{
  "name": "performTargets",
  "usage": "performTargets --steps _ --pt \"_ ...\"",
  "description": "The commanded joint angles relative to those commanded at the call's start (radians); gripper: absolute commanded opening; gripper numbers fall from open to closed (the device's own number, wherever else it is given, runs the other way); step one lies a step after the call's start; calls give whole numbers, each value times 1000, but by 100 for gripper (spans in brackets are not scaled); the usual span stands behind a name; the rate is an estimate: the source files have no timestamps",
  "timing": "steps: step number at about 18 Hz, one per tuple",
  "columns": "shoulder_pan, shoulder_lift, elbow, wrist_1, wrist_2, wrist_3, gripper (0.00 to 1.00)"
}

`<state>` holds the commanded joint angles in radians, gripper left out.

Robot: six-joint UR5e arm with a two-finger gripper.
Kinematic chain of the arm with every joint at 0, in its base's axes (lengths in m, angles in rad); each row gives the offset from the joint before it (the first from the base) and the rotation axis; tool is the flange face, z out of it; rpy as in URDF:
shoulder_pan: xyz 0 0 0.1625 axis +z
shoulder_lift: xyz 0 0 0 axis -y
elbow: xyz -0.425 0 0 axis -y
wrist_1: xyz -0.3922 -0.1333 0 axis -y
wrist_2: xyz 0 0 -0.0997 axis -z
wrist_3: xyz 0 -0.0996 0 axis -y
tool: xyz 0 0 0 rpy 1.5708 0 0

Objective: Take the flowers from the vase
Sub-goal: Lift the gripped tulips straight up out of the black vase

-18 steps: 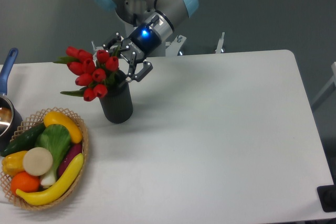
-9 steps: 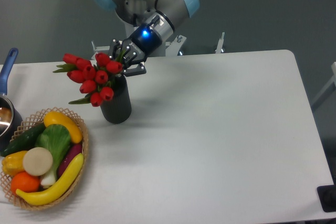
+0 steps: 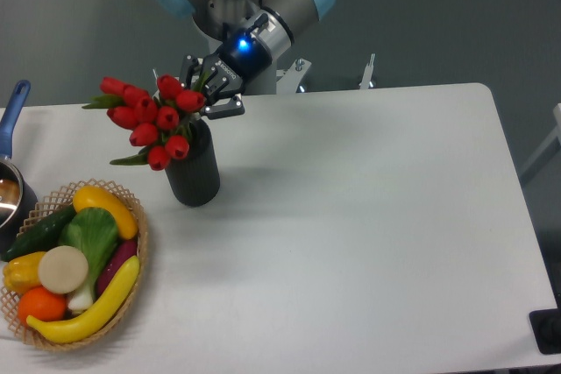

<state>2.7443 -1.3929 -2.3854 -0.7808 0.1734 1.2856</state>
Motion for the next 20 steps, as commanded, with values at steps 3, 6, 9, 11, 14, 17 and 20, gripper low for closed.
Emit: performTargets --steps 3,6,9,11,14,17,20 --pt "5 14 5 0 -8 -19 10" --pt "9 29 14 -2 -52 -38 10" --pt "14 32 46 -2 -71 -92 10" --pt "15 35 69 -2 -83 -138 11" --pt "32 51 81 -2 -94 -180 11" --pt "49 66 87 -2 -130 -203 11" --pt "58 72 103 -2 -138 -247 11"
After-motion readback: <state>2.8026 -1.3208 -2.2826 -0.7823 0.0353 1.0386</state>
